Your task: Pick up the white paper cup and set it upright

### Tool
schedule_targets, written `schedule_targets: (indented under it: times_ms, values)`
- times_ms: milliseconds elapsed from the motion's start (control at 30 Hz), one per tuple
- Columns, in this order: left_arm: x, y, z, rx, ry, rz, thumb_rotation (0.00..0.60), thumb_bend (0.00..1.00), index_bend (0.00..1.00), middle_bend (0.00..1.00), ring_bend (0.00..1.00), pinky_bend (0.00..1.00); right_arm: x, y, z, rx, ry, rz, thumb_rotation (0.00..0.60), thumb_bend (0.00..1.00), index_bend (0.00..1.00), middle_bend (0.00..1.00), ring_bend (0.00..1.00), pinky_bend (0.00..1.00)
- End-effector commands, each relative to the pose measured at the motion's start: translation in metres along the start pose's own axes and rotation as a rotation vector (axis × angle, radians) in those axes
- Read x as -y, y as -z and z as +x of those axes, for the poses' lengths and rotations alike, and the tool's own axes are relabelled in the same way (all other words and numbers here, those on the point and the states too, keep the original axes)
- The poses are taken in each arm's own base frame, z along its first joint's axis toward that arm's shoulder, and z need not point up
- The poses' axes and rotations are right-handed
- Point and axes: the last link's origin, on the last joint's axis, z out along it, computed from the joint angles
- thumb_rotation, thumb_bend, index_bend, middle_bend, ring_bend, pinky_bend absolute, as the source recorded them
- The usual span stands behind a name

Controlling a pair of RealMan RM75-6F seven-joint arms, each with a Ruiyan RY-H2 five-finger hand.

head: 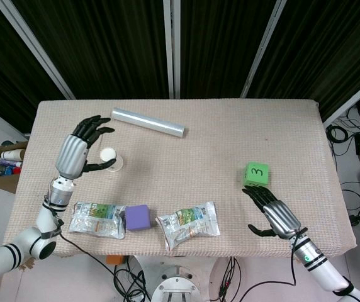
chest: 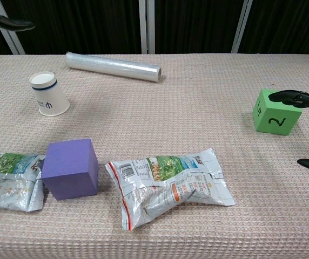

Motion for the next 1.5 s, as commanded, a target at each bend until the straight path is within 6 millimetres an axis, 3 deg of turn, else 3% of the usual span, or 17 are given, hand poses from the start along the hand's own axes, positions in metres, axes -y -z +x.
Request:
schedule_targets:
  times_ms: [33, 233, 367, 767, 1067, 1133, 1267, 1400, 1500]
  values:
    - [0.001, 0.000, -0.002, 0.006, 0.000, 0.006, 0.600, 0.12, 0.28, 0.17, 0.13, 0.16, 0.000, -0.002, -0.001, 0.012, 0.004, 0.003, 0.600, 0.25, 0.01, 0.05, 0.00, 0.00]
    - [0.008, 0.005, -0.008, 0.073, -0.041, 0.042, 0.600, 0.12, 0.28, 0.17, 0.13, 0.16, 0.000, 0.000, 0.001, 0.002, 0.010, 0.005, 0.600, 0.25, 0.01, 0.05, 0.00, 0.00]
    - [0.021, 0.006, -0.021, 0.304, -0.183, 0.134, 0.600, 0.12, 0.28, 0.17, 0.13, 0.16, -0.002, 0.006, 0.002, -0.012, 0.007, -0.002, 0.600, 0.25, 0.01, 0.05, 0.00, 0.00]
    - [0.036, -0.016, -0.064, 0.548, -0.313, 0.281, 0.600, 0.12, 0.28, 0.17, 0.13, 0.19, -0.005, 0.013, 0.001, -0.028, -0.007, -0.011, 0.600, 0.25, 0.01, 0.05, 0.00, 0.00]
    - [0.045, -0.029, -0.081, 0.577, -0.354, 0.330, 0.600, 0.14, 0.33, 0.21, 0.17, 0.46, -0.011, 0.011, 0.000, -0.024, -0.017, -0.033, 0.600, 0.25, 0.01, 0.06, 0.00, 0.00]
    - [0.047, -0.032, -0.083, 0.577, -0.343, 0.345, 0.600, 0.17, 0.37, 0.24, 0.22, 0.52, -0.011, 0.012, 0.000, -0.026, -0.017, -0.034, 0.600, 0.25, 0.01, 0.06, 0.00, 0.00]
    - [0.050, -0.036, -0.086, 0.584, -0.313, 0.368, 0.600, 0.23, 0.50, 0.43, 0.43, 0.70, -0.014, 0.014, 0.000, -0.029, -0.020, -0.046, 0.600, 0.25, 0.02, 0.06, 0.00, 0.00]
    - [0.040, -0.039, -0.083, 0.540, -0.287, 0.336, 0.600, 0.25, 0.53, 0.47, 0.47, 0.72, -0.016, 0.015, 0.001, -0.036, -0.024, -0.055, 0.600, 0.25, 0.02, 0.06, 0.00, 0.00]
    - [0.025, -0.042, -0.081, 0.487, -0.140, 0.332, 0.600, 0.25, 0.54, 0.49, 0.48, 0.73, -0.016, 0.016, 0.003, -0.042, -0.024, -0.055, 0.600, 0.25, 0.02, 0.06, 0.00, 0.00]
